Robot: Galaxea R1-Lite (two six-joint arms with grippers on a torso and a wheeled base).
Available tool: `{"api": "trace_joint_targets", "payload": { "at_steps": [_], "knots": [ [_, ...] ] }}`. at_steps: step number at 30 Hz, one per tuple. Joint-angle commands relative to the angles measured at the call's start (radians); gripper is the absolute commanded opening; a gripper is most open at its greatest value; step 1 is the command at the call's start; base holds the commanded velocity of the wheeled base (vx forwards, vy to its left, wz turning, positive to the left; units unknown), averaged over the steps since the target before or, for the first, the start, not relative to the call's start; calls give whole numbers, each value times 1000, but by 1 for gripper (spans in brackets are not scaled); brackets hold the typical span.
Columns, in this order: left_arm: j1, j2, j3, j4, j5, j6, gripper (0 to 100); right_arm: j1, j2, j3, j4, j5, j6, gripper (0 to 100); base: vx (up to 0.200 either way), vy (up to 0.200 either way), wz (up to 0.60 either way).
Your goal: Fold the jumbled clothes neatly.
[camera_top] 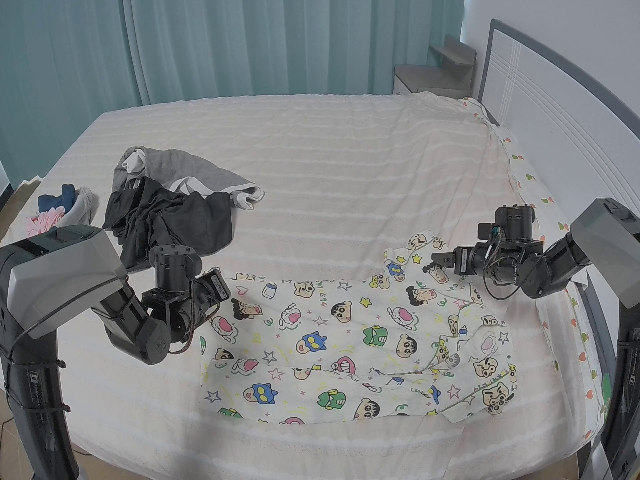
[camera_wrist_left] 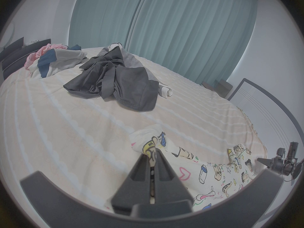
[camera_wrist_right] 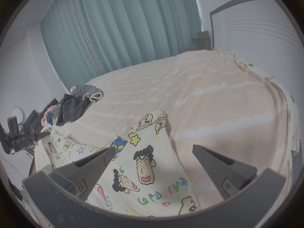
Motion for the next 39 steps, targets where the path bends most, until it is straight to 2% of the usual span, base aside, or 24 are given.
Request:
{"api": "trace_joint_targets", "payload": {
  "at_steps": [1, 12, 25, 26, 39],
  "knots": [
    [4, 1, 6, -2, -3, 2, 0, 22, 53, -55, 29, 1, -4, 100, 0, 0, 0],
    [7, 36, 5, -36, -3, 1, 0, 19, 172, -202, 75, 1, -28, 100, 0, 0, 0],
    [8, 51, -4, -39, -2, 5, 0, 19, 226, -273, 100, 13, -54, 100, 0, 0, 0],
    [10, 51, -4, -39, -2, 5, 0, 17, 226, -276, 106, 18, -59, 0, 0, 0, 0],
    [25, 51, -6, -41, 0, 33, 0, -9, 154, -265, 95, 121, -53, 0, 0, 0, 0]
  ]
}}
